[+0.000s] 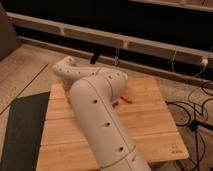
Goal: Place the bottle in the ceramic bowl
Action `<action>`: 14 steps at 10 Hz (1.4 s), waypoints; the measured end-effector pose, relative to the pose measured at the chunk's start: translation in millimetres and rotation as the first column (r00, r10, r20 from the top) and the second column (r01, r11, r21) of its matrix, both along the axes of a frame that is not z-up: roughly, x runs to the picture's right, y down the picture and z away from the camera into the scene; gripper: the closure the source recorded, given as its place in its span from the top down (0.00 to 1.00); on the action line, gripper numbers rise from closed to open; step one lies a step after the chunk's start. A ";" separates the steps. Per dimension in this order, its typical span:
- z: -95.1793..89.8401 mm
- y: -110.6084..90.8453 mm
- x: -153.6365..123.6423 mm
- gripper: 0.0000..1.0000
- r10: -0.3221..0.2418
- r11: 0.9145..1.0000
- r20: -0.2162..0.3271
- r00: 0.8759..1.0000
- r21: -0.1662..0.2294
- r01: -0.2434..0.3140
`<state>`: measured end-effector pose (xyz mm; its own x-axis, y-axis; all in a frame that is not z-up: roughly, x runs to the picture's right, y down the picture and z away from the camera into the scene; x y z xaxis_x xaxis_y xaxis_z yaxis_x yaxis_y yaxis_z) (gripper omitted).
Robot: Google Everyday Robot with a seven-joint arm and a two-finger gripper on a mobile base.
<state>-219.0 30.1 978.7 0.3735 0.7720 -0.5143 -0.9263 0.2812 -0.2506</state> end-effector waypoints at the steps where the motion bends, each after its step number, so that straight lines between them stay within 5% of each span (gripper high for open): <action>1: 1.1 -5.2 -2.2 0.09 0.005 1.000 0.009 1.000 0.014 -0.005; 4: -5.9 -47.5 -8.2 0.07 0.014 0.993 0.045 0.999 0.119 -0.019; 8: -29.6 -112.9 49.0 0.07 0.062 0.965 -0.025 0.998 0.259 -0.053; 11: -36.6 -114.2 109.2 0.07 0.138 0.955 -0.114 0.984 0.277 -0.101; 14: -32.5 -91.2 134.1 0.13 0.169 0.961 -0.165 0.972 0.245 -0.126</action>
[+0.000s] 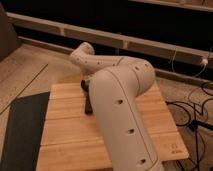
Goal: Place the bottle in the ceramic bowl
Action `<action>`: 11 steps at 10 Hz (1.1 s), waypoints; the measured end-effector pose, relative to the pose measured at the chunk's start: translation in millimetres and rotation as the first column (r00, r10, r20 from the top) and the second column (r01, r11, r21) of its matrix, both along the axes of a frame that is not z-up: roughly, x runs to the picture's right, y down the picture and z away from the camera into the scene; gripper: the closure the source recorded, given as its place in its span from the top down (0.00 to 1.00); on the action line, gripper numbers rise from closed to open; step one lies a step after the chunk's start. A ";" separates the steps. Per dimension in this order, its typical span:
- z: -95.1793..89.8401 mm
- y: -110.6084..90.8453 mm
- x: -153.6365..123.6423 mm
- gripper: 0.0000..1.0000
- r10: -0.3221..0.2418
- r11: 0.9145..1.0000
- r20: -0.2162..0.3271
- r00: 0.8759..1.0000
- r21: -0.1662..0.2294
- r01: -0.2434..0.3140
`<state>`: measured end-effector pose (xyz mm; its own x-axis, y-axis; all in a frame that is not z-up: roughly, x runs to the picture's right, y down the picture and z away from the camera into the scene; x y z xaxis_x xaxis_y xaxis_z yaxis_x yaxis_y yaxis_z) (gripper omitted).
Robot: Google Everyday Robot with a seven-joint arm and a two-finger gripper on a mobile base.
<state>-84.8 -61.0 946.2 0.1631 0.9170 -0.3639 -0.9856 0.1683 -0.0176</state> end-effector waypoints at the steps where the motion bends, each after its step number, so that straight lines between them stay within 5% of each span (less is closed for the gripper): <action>1: 2.7 12.6 -1.2 0.25 0.000 1.000 0.004 1.000 -0.030 0.000; 4: 15.4 41.4 -12.1 0.57 0.014 0.995 0.023 1.000 -0.101 -0.012; 6: 19.2 41.7 -8.8 0.76 0.026 0.994 0.013 1.000 -0.109 -0.024; 11: 20.4 35.2 -13.0 0.80 0.004 0.995 0.021 1.000 -0.099 -0.001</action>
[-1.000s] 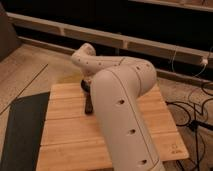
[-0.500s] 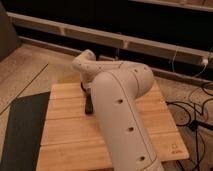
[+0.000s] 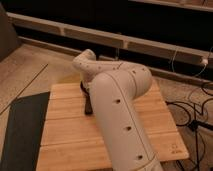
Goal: Place the bottle in the ceramic bowl
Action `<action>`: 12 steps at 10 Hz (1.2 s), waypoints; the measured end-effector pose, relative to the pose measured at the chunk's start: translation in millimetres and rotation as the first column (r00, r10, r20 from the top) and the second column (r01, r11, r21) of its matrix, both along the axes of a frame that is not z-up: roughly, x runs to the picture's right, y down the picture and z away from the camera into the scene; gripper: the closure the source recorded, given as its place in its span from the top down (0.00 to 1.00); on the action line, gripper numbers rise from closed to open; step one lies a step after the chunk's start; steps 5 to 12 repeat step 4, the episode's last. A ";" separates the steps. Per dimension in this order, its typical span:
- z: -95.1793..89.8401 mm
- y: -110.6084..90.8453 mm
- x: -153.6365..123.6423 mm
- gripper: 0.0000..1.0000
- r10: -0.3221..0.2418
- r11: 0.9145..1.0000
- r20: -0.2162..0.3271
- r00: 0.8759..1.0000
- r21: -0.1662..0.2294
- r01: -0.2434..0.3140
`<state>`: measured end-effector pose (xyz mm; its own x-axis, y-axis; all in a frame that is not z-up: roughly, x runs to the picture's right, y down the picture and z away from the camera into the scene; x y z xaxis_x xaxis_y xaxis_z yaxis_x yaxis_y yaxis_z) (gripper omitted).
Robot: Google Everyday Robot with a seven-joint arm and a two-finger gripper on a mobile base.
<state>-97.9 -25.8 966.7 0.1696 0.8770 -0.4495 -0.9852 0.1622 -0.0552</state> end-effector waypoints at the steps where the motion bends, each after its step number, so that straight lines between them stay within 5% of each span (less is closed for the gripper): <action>1: -0.3 -0.4 -1.3 0.80 -0.005 1.000 0.005 1.000 0.000 0.005; 4: -24.6 -20.9 -46.0 0.80 -0.025 0.999 0.150 0.988 0.049 0.018; 12: -24.6 -20.9 -46.0 0.80 -0.025 0.999 0.150 0.988 0.049 0.018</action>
